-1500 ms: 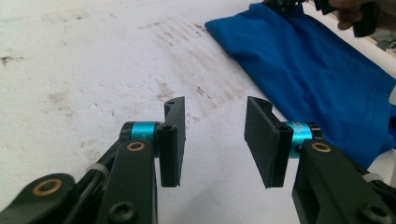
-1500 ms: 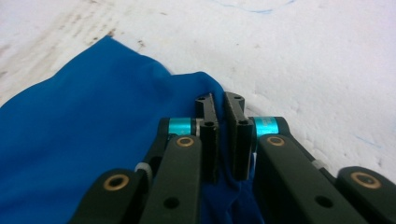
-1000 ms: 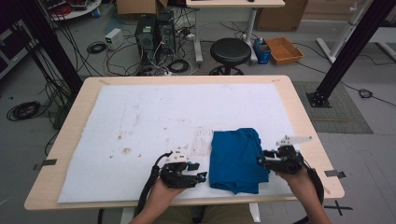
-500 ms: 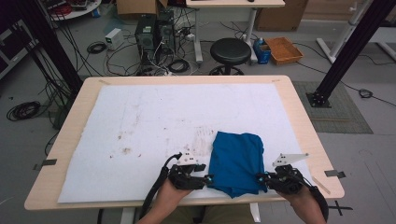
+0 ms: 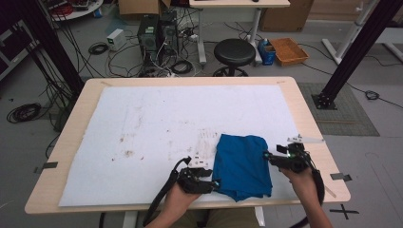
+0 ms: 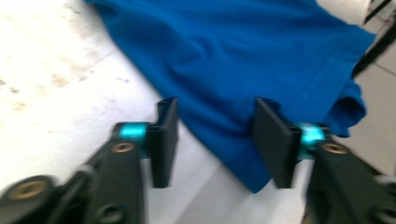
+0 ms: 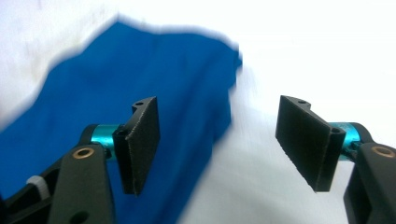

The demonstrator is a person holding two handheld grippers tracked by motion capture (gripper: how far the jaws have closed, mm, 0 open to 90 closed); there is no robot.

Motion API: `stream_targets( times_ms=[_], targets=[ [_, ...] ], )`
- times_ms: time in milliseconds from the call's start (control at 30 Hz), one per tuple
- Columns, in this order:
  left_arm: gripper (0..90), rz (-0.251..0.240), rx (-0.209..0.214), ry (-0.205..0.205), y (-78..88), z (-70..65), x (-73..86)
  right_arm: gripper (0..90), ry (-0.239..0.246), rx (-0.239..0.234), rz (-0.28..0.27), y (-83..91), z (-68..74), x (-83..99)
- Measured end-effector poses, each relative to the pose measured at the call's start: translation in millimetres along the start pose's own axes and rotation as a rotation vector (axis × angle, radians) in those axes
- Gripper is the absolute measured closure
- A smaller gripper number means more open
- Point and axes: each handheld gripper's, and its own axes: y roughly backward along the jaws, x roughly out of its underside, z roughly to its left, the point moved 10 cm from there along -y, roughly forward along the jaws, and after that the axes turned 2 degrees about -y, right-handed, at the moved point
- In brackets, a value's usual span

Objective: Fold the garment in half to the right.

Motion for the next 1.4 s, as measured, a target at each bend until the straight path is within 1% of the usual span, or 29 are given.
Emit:
stream_targets(
  times_ms=[33, 67, 100, 133, 167, 200, 233, 267, 300, 333, 367, 433, 500, 600, 667, 700, 800, 867, 900, 933, 967, 1000, 1033, 1067, 1133, 1167, 1233, 1300, 1400],
  targets=[
    [59.0, 0.003, -0.014, -0.007, 0.4, 0.9, 0.4, 26.2, -0.012, -0.010, 0.016, -10.8, 0.8, -3.9],
    [64.0, 0.004, -0.029, -0.015, 0.7, 2.1, 0.9, 26.4, -0.009, -0.026, 0.049, -21.7, 2.8, -4.5],
    [68.7, 0.001, -0.041, -0.020, 1.0, 3.3, 1.5, 30.2, -0.004, -0.014, 0.086, -31.6, 3.3, -3.2],
    [74.8, -0.001, -0.056, -0.036, 1.5, 5.3, 2.3, 32.0, 0.018, -0.003, 0.120, -39.4, 4.2, -0.8],
    [81.3, -0.004, -0.070, -0.043, 1.8, 7.3, 2.9, 37.8, 0.061, 0.026, 0.122, -40.8, 5.8, -1.3],
    [86.5, -0.010, -0.062, -0.036, 2.0, 8.1, 3.2, 56.9, 0.114, 0.063, 0.138, -40.3, 6.5, -0.3],
    [88.3, -0.014, -0.053, -0.028, 2.1, 7.6, 3.5, 78.6, 0.139, -0.028, 0.137, -39.7, 16.6, 1.1],
    [89.4, -0.015, -0.056, -0.037, 2.5, 7.0, 4.1, 79.2, 0.162, -0.030, 0.126, -40.0, 21.4, 2.8],
    [89.5, -0.016, -0.057, -0.037, 2.7, 6.5, 4.4, 80.8, 0.189, -0.003, 0.124, -40.2, 23.7, 3.1],
    [89.6, -0.013, -0.054, -0.035, 3.2, 6.1, 5.2, 81.6, 0.181, -0.004, 0.128, -40.2, 23.7, 2.8],
    [89.6, -0.017, -0.052, -0.025, 3.4, 5.3, 5.3, 82.4, 0.142, -0.024, 0.137, -40.0, 22.3, 2.3],
    [89.6, -0.023, -0.032, -0.007, 4.3, 4.2, 5.6, 82.8, 0.106, -0.046, 0.139, -39.9, 20.6, 1.4],
    [89.0, -0.069, -0.009, 0.050, 7.0, 3.7, 2.1, 82.8, 0.128, -0.038, 0.123, -39.9, 21.0, 1.5],
    [63.4, -0.098, 0.034, 0.121, 8.8, 5.2, -4.1, 82.7, 0.142, -0.037, 0.116, -39.8, 21.2, 1.5],
    [51.9, -0.065, 0.030, 0.131, 4.0, 5.1, -1.0, 82.6, 0.150, -0.039, 0.119, -39.8, 21.3, 1.4],
    [49.4, -0.062, 0.025, 0.125, 1.7, 3.8, -0.2, 82.6, 0.154, -0.038, 0.118, -39.7, 21.3, 1.4],
    [47.7, -0.063, -0.033, 0.072, -1.1, 0.1, -0.5, 82.5, 0.164, -0.033, 0.116, -39.9, 21.5, 1.3],
    [50.9, -0.057, -0.112, -0.016, -2.0, -2.0, 2.1, 82.5, 0.179, -0.026, 0.117, -39.7, 22.1, 1.3],
    [56.1, -0.056, -0.164, -0.056, -1.9, -2.5, 3.2, 82.5, 0.195, -0.019, 0.116, -40.0, 22.5, 1.3],
    [67.3, -0.051, -0.184, -0.081, -2.2, -3.1, 3.8, 82.5, 0.212, -0.010, 0.114, -39.8, 23.0, 1.4],
    [73.1, -0.048, -0.191, -0.104, -2.8, -4.8, 3.7, 82.5, 0.215, -0.006, 0.117, -39.5, 23.2, 1.7],
    [80.0, -0.041, -0.174, -0.111, -3.6, -7.7, 3.8, 82.5, 0.219, -0.005, 0.114, -39.7, 23.3, 1.4],
    [87.5, -0.034, -0.172, -0.116, -4.2, -9.2, 3.8, 82.6, 0.221, -0.004, 0.115, -39.6, 23.4, 1.3],
    [88.5, -0.033, -0.173, -0.114, -4.4, -9.6, 3.4, 82.7, 0.227, -0.001, 0.117, -39.4, 23.4, 1.2],
    [88.8, -0.040, -0.134, -0.066, -3.9, -9.4, 3.6, 82.9, 0.241, 0.000, 0.103, -38.9, 23.8, -0.9],
    [88.9, -0.048, -0.116, -0.043, -4.1, -9.9, 3.5, 83.0, 0.230, -0.004, 0.095, -38.2, 23.5, -2.5],
    [89.1, -0.053, -0.101, -0.030, -4.9, -12.3, 3.5, 83.1, 0.214, -0.008, 0.066, -37.2, 20.2, -8.7],
    [89.2, -0.058, -0.081, -0.020, -6.6, -16.1, 2.4, 83.1, 0.188, -0.022, 0.056, -37.9, 17.6, -13.9],
    [89.2, -0.076, -0.067, 0.014, -8.5, -17.2, -0.8, 83.1, 0.200, -0.011, 0.046, -42.7, 13.8, -23.5]
  ],
)
